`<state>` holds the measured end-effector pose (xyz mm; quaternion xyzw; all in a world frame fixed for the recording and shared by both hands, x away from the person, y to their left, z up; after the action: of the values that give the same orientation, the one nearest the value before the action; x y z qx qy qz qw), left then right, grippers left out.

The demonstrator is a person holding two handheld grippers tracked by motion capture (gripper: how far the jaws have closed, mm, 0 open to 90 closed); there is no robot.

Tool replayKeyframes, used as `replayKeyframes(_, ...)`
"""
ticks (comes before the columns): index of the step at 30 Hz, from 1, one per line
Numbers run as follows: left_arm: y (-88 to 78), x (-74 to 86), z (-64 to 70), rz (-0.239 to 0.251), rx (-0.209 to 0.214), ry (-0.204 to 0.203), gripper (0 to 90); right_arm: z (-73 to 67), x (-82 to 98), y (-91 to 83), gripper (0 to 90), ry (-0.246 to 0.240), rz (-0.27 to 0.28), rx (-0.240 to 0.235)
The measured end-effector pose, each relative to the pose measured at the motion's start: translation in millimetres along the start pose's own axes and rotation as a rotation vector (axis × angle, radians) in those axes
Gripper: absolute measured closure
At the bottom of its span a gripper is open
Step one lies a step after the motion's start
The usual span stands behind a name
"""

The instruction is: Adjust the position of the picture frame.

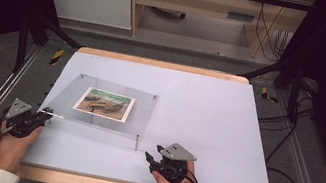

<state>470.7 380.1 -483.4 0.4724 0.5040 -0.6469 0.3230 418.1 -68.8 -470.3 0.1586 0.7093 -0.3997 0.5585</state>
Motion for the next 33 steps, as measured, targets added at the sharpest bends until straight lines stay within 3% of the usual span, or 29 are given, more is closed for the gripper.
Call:
replayKeyframes(2,-0.7,-0.4,1.1,-0.002,-0.019,0.0,82.7,-1.9,0.1,3.5,54.5,-0.005,-0.017,-0.003)
replayKeyframes(4,-2.2,-1.3,-0.2,0.003,-0.008,-0.036,83.5,-3.2,0.0,6.8,56.3,-0.006,-0.023,-0.004)
replayKeyframes(9,-4.7,-4.5,0.3,0.008,0.002,-0.07,83.3,-6.9,-1.7,15.8,59.0,-0.016,-0.03,-0.013)
replayKeyframes(16,-8.3,-10.4,2.3,0.019,0.006,-0.103,82.9,-5.7,-5.8,30.5,64.2,0.006,-0.03,-0.015)
replayKeyframes(20,-9.8,-12.2,3.5,0.02,0.009,-0.106,83.0,-5.8,-10.9,42.0,71.2,0.014,-0.008,-0.037)
replayKeyframes(23,-10.4,-13.0,3.3,0.02,0.012,-0.11,82.9,-5.1,-13.4,52.7,72.5,0.057,0.01,-0.044)
replayKeyframes(33,-12.7,-14.4,4.2,0.023,0.021,-0.113,82.9,-3.1,-14.9,62.8,80.4,0.106,0.092,-0.052)
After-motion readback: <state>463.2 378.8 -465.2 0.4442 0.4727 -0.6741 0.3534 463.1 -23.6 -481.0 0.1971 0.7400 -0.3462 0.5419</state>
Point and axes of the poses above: each handheld gripper's, and its own axes: y roughly forward along the jaws, x roughly out of its underside, z roughly to its right, the point moved 2 cm from there along y, roughly forward along the jaws, and after that the axes turned 7 degrees about z, right-handed, at the moved point
